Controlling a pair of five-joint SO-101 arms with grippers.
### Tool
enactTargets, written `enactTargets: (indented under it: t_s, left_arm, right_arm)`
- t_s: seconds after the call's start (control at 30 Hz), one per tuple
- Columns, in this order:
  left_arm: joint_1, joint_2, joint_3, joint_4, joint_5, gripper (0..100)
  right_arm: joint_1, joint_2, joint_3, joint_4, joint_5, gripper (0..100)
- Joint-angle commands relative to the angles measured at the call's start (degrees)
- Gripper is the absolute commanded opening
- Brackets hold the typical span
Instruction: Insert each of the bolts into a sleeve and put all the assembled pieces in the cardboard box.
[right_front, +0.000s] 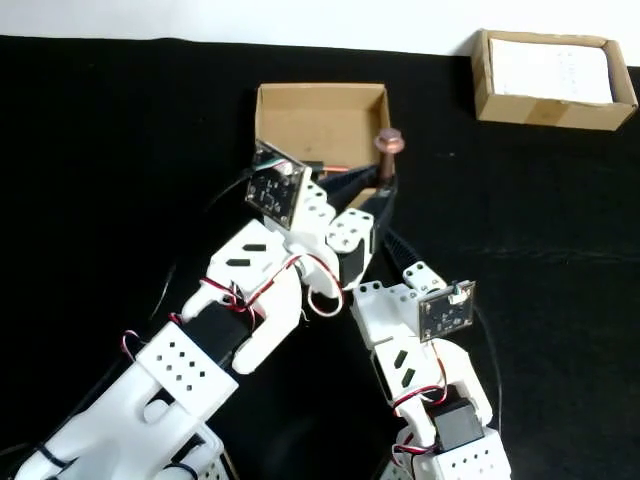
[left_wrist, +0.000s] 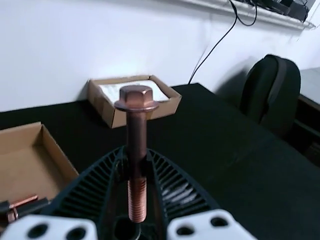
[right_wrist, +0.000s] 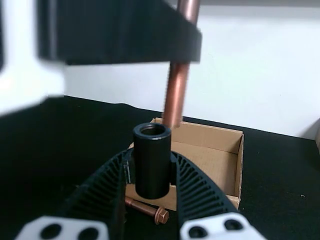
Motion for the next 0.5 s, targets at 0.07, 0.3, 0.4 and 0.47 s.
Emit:
enactTargets:
  t_s: [0.07, 0.3, 0.4, 0.47]
  left_arm:
    - [0.13, -0.48, -3.12, 0.35, 0.09, 1]
    - [-0.75, -0.48, -3.21, 0.18, 0.0, 1]
    - [-0.75, -0.48, -3.12, 0.18, -1.67, 1]
    - [-0.66, -0.48, -2.86, 0.18, -4.31, 1]
  right_arm:
    - [-0.13, -0.48, 5.41, -1.1, 0.0, 0.7]
    - [-0.04, -0.48, 6.2, -0.92, 0.09, 0.7]
    - [-0.04, -0.48, 6.37, -0.92, 0.09, 0.7]
    - [-0.04, -0.48, 6.37, -0.92, 0.09, 0.7]
